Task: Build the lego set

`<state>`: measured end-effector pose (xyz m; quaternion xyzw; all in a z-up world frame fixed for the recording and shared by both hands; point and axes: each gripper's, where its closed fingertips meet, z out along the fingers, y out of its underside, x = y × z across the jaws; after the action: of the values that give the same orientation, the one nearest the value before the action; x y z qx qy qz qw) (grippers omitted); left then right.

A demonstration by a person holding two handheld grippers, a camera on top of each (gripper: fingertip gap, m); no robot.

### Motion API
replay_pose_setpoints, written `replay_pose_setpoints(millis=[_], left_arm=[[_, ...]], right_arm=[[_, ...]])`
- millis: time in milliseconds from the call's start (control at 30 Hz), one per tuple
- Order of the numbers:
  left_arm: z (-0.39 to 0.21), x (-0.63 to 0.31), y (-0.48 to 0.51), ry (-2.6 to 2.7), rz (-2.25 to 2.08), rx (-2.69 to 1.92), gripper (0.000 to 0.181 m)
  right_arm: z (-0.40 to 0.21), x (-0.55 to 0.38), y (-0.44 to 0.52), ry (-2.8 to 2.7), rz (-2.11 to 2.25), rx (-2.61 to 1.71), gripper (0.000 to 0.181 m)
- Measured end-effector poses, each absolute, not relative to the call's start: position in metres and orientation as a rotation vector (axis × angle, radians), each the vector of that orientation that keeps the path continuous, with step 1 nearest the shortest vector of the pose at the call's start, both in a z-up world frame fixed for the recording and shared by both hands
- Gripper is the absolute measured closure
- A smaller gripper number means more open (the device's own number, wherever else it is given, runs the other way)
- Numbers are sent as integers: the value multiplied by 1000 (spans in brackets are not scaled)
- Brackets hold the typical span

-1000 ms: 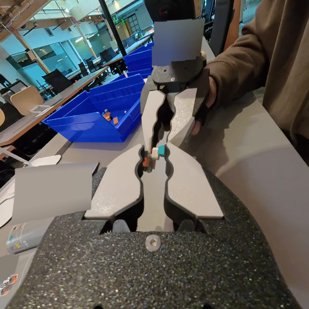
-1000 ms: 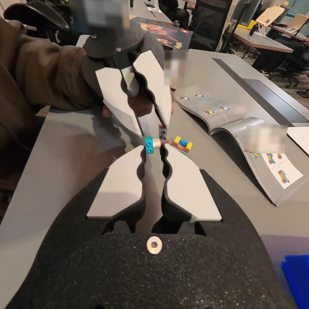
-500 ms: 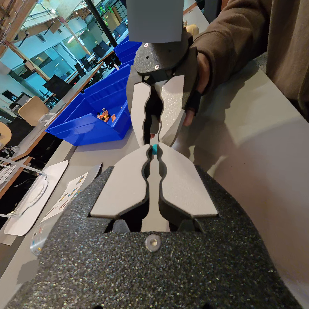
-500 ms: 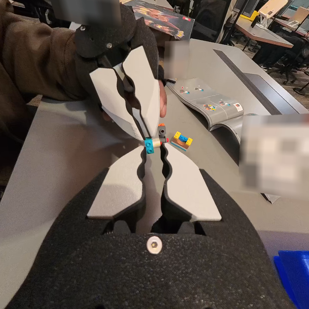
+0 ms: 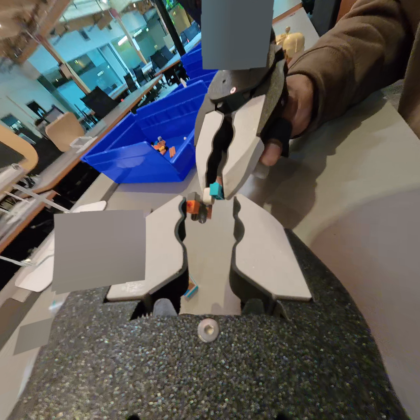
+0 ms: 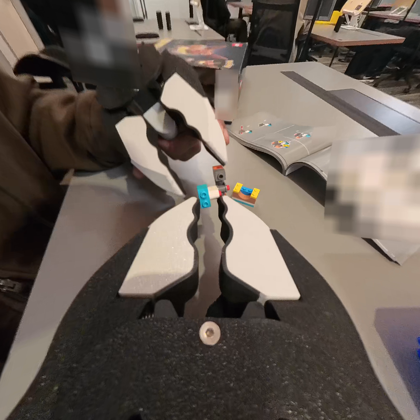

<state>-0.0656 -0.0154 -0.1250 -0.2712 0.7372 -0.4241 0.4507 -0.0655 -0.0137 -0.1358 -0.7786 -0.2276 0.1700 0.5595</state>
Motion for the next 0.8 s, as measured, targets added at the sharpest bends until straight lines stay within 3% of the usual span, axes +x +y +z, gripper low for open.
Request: replay_pose_setpoints(millis=[300,467,500,800], left_arm=[[-125,-61,-13,1792,-1375,-951,137],[-123,-64,-18,1789,-1518,-985,151],[-122,-63,-15,1777,-1519,-997,163],[-124,-72,-22,1867,-1523,-922,166]], right_arm=[[-123,-70,-16,-485,575,-1748,166],[-120,-71,-17,-477,628,-1708,166],[-120,-73,-18,-486,647,-1700,166],[-123,-76,-21,-575,632,-1699,154]])
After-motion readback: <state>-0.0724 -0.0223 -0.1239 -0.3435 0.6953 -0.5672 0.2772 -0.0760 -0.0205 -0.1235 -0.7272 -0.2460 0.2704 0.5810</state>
